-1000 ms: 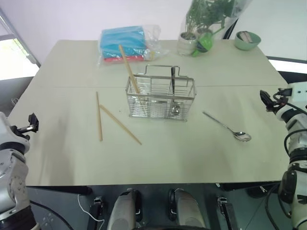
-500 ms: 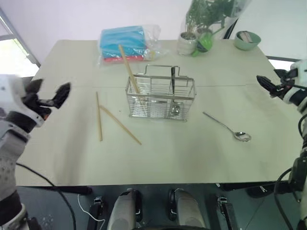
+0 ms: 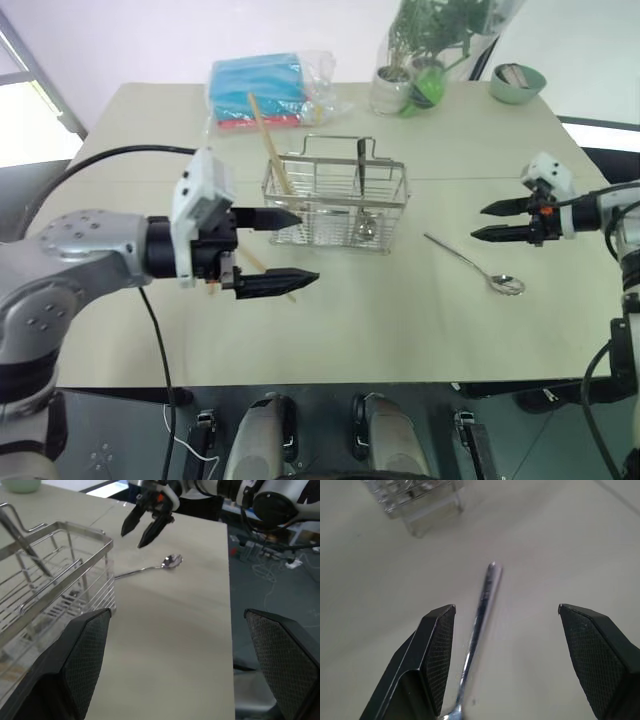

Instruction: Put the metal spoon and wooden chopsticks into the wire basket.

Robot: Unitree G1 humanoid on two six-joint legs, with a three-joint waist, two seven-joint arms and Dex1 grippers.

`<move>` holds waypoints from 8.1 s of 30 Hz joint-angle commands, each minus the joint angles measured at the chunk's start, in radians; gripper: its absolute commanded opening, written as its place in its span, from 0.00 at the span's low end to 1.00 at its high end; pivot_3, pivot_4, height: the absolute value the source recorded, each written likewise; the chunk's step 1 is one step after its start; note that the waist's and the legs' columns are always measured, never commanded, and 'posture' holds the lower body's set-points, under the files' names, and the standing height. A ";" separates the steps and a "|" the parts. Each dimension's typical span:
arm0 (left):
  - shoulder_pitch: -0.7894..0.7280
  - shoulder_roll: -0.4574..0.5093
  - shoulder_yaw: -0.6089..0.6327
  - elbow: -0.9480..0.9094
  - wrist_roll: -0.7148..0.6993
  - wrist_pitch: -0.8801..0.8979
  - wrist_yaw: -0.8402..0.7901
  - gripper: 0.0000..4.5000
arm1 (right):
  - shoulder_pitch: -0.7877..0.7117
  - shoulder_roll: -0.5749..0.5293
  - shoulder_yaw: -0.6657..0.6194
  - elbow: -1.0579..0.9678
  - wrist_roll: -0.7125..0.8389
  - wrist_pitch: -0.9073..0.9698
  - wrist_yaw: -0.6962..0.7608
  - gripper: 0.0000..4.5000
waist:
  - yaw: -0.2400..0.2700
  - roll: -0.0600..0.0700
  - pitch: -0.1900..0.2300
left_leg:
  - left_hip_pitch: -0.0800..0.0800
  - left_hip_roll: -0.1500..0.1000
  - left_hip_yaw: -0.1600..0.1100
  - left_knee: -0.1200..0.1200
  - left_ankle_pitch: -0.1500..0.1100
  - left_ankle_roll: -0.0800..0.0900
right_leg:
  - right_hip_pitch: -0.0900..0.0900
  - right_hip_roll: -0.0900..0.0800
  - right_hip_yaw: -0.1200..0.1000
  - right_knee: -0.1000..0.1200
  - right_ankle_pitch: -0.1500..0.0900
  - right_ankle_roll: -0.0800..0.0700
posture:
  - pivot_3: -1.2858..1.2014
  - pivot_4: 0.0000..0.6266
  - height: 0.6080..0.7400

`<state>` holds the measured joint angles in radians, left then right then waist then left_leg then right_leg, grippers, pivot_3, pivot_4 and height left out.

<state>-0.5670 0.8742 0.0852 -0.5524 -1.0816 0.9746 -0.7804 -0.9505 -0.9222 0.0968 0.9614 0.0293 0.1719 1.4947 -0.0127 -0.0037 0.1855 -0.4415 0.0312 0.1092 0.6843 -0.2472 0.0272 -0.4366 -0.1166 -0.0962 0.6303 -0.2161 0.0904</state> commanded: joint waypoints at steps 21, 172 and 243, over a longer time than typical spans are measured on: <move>-0.081 0.002 -0.024 0.033 0.087 -0.024 -0.109 1.00 | 0.176 0.086 0.003 -0.097 -0.027 0.100 -0.147 0.13 | 0.000 0.000 0.000 | 0.002 0.000 -0.001 0.000 0.001 -0.001 | 0.002 0.001 0.000 0.000 0.000 0.000 | 0.52 0.24 0.81; -0.800 -0.529 0.426 1.019 0.467 -0.594 0.594 0.01 | 0.387 -0.028 -0.399 -1.186 0.926 0.779 -0.415 1.00 | 0.026 -0.013 0.004 | -0.001 -0.001 0.001 0.003 -0.002 0.003 | 0.000 -0.005 -0.001 0.000 0.002 0.002 | 0.52 0.24 0.81; -0.499 -0.969 0.668 0.881 1.076 0.326 1.352 0.99 | 0.416 0.032 -0.397 -1.117 0.885 0.673 -0.438 1.00 | 0.031 -0.010 0.001 | 0.001 0.000 -0.002 0.003 -0.003 0.006 | 0.003 -0.002 -0.001 0.001 0.002 0.003 | 0.52 0.24 0.81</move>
<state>-1.0964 -0.1023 0.7553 0.2518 -0.0021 1.3401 0.5743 -0.5360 -0.8824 -0.2609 -0.1242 0.8898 0.8459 1.0608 0.0182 -0.0140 0.1870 -0.4404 0.0308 0.1069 0.6873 -0.2506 0.0331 -0.4334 -0.1186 -0.0972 0.6312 -0.2145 0.0929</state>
